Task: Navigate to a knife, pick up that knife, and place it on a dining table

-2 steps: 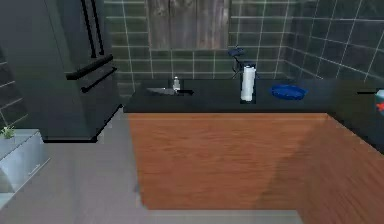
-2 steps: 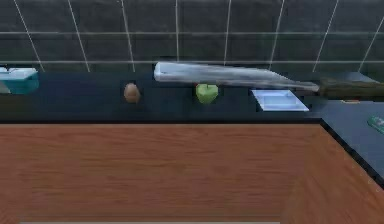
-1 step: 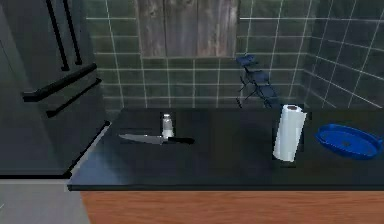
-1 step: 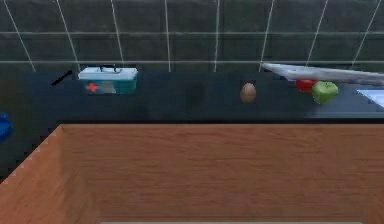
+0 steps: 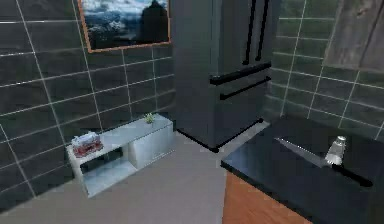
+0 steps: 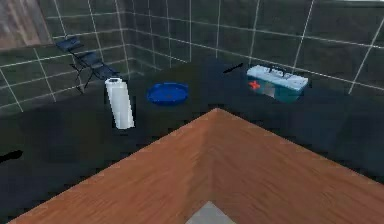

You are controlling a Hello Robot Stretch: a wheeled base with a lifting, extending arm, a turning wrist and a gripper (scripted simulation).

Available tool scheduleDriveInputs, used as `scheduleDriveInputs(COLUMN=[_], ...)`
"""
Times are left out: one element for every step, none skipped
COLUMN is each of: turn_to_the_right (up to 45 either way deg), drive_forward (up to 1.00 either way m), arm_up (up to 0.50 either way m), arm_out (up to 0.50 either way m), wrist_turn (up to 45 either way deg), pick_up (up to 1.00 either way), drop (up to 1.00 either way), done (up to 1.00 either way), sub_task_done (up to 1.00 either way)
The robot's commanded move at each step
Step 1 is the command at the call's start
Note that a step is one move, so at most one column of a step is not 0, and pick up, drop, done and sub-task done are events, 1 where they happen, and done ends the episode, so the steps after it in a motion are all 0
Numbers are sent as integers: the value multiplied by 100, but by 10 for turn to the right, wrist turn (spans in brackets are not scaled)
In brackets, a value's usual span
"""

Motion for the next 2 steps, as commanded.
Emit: scheduleDriveInputs(turn_to_the_right=[-450,0], drive_forward=[0,0], arm_up=[0,50], arm_out=[0,0], wrist_turn=[0,0], pick_up=[0,0], drop=[0,0], done=[0,0], sub_task_done=[0,0])
